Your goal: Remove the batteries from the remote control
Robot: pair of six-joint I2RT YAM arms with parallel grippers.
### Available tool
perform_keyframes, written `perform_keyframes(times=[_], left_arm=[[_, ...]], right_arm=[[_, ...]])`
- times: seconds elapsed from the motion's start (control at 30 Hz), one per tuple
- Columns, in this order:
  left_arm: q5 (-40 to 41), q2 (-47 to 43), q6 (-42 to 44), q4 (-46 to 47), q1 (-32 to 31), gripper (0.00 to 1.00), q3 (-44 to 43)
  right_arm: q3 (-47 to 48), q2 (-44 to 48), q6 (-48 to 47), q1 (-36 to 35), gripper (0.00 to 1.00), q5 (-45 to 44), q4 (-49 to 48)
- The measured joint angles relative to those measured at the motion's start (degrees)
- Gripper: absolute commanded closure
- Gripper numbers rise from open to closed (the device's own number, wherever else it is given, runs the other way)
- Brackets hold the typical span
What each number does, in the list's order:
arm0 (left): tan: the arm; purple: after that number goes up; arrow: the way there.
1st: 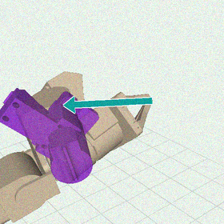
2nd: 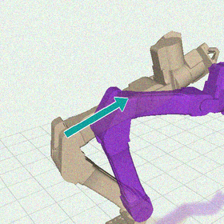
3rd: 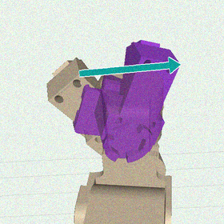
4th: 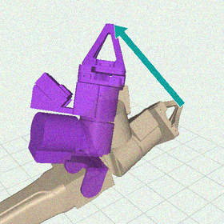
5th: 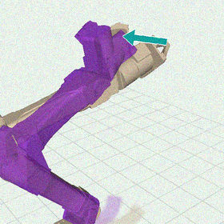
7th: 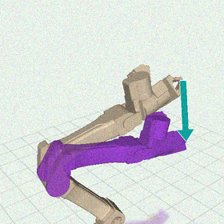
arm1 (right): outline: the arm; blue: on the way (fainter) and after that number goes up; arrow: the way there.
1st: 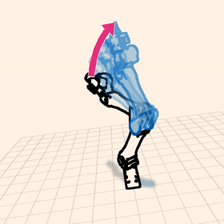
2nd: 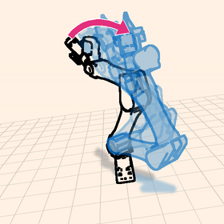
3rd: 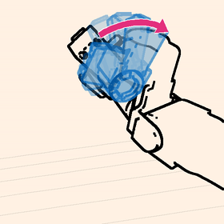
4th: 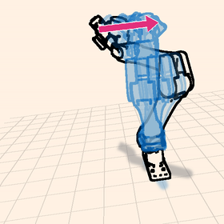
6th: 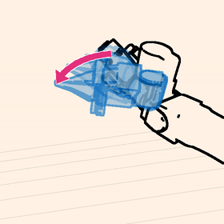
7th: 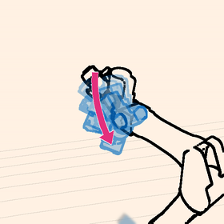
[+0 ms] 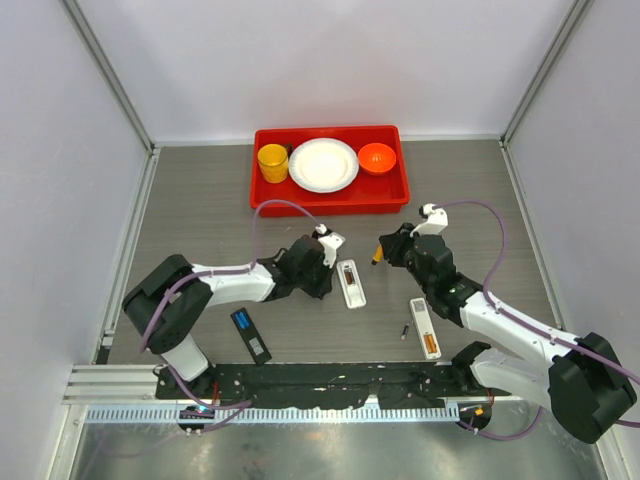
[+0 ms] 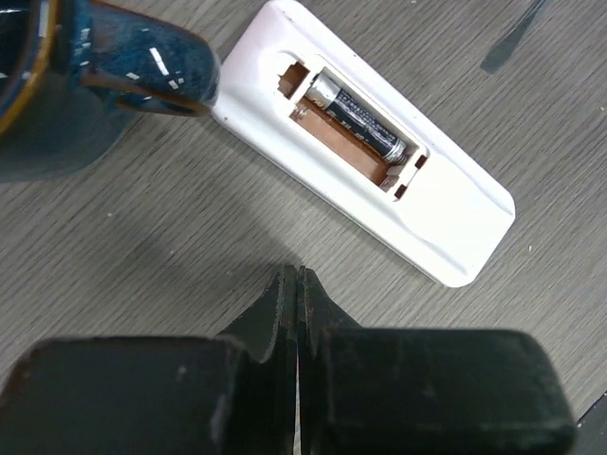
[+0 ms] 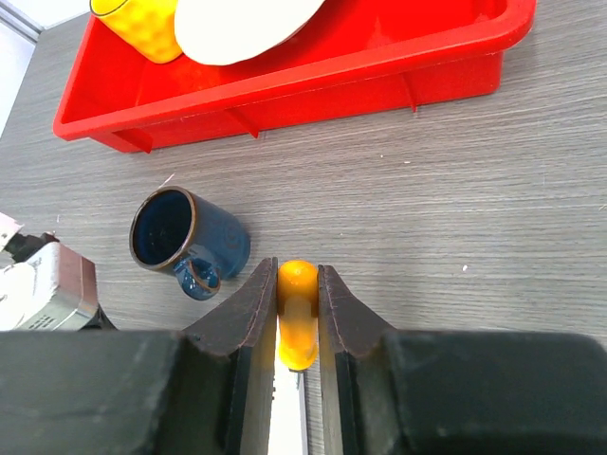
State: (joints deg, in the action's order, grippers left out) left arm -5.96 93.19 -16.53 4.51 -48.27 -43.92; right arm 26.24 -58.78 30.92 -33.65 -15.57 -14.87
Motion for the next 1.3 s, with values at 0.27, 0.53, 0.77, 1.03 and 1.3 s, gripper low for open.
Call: perform_keyframes(times=[0.27, 0.53, 0.77, 1.03, 1.3], left_arm=[[3.7, 5.4, 2.8, -4.2, -8.2, 1.0, -6.9], [4.5, 8.4, 5.1, -6.7, -12.1, 1.0, -11.3], [6.4, 9.7, 5.0, -8.1, -12.1, 1.0, -13.4], [8.7, 13.0, 4.3, -9.3, -12.1, 1.0, -18.5], [10.7, 20.3, 4.1, -10.9, -12.1, 1.0, -29.9]], right_arm=[[-0.9, 0.9, -0.3, 0.0, 0.99, -1.0, 0.8], [-0.9, 4.2, -0.5, 0.2, 0.99, -2.3, 2.6], [-1.7, 8.9, -0.7, 0.9, 0.99, -3.8, 6.1], [-2.3, 15.1, -0.3, 1.6, 0.99, -6.3, 12.2], [-3.9, 20.2, 0.6, 1.7, 0.99, -7.2, 17.3]])
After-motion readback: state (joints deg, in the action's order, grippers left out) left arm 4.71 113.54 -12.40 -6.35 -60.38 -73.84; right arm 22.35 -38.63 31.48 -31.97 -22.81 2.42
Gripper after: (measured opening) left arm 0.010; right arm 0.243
